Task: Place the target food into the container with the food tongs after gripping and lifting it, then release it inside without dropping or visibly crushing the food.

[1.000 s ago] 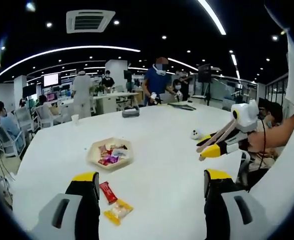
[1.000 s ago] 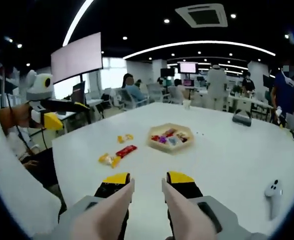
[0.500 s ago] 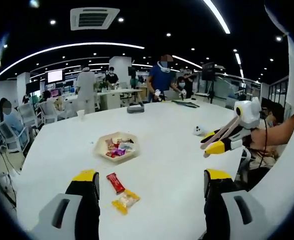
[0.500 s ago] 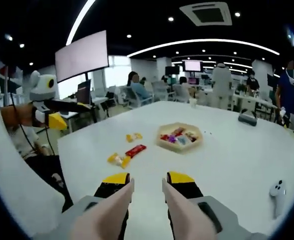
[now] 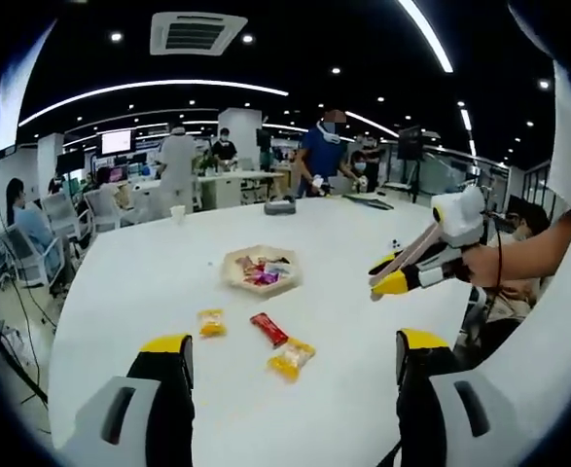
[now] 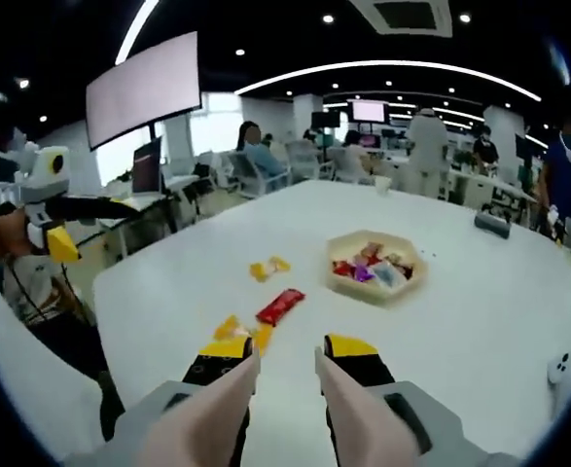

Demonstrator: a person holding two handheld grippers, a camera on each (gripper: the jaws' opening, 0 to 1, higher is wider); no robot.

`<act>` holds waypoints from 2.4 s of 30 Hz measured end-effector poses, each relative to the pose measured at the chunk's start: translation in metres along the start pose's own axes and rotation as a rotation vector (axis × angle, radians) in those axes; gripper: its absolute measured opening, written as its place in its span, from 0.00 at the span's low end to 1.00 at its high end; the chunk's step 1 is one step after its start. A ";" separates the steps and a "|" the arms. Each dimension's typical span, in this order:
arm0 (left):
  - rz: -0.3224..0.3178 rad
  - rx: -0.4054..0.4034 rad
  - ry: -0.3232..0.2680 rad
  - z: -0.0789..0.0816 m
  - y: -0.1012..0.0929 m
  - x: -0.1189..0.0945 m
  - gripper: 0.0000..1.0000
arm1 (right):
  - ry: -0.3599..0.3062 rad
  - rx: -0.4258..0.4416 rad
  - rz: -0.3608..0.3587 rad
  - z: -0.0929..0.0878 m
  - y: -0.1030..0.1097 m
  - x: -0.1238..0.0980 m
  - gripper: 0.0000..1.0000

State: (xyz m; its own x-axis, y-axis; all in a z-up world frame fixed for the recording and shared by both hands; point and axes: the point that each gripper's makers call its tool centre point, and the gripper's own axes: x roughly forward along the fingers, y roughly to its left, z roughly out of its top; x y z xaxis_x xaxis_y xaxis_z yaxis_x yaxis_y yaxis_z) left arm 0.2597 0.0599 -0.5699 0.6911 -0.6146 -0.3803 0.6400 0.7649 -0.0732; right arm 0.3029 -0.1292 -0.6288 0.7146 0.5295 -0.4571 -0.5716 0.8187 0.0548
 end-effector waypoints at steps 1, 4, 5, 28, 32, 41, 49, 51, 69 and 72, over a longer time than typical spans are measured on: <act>-0.001 -0.002 0.001 -0.001 0.002 -0.002 0.85 | 0.003 0.003 -0.001 0.000 0.002 0.004 0.29; -0.002 -0.007 -0.012 -0.006 0.021 -0.019 0.86 | 0.055 0.022 0.013 -0.007 0.020 0.037 0.29; -0.007 -0.011 -0.014 -0.009 0.027 -0.024 0.86 | 0.058 -0.023 0.024 -0.009 0.029 0.048 0.29; 0.131 -0.054 0.013 -0.028 0.085 -0.062 0.86 | 0.295 -0.664 0.503 -0.043 0.078 0.124 0.29; 0.167 -0.076 0.016 -0.030 0.088 -0.064 0.86 | 0.323 -0.720 0.575 -0.046 0.079 0.132 0.29; 0.197 -0.099 0.046 -0.038 0.087 -0.065 0.85 | 0.367 -0.683 0.661 -0.055 0.085 0.141 0.28; 0.202 -0.100 0.046 -0.037 0.087 -0.063 0.85 | 0.386 -0.597 0.622 -0.055 0.085 0.140 0.23; 0.197 -0.097 0.043 -0.036 0.085 -0.062 0.85 | 0.418 -0.528 0.606 -0.056 0.086 0.140 0.22; 0.125 -0.045 -0.002 -0.020 0.081 -0.057 0.85 | 0.245 -0.062 0.418 -0.007 0.069 0.106 0.21; 0.103 -0.037 -0.015 -0.014 0.078 -0.053 0.85 | 0.197 0.041 0.373 0.003 0.060 0.092 0.22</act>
State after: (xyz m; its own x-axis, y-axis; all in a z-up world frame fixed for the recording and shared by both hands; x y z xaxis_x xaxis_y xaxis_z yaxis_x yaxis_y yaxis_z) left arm 0.2679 0.1549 -0.5688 0.7576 -0.5348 -0.3741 0.5525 0.8307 -0.0685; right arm 0.3356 -0.0305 -0.6655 0.3687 0.7423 -0.5596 -0.7574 0.5888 0.2820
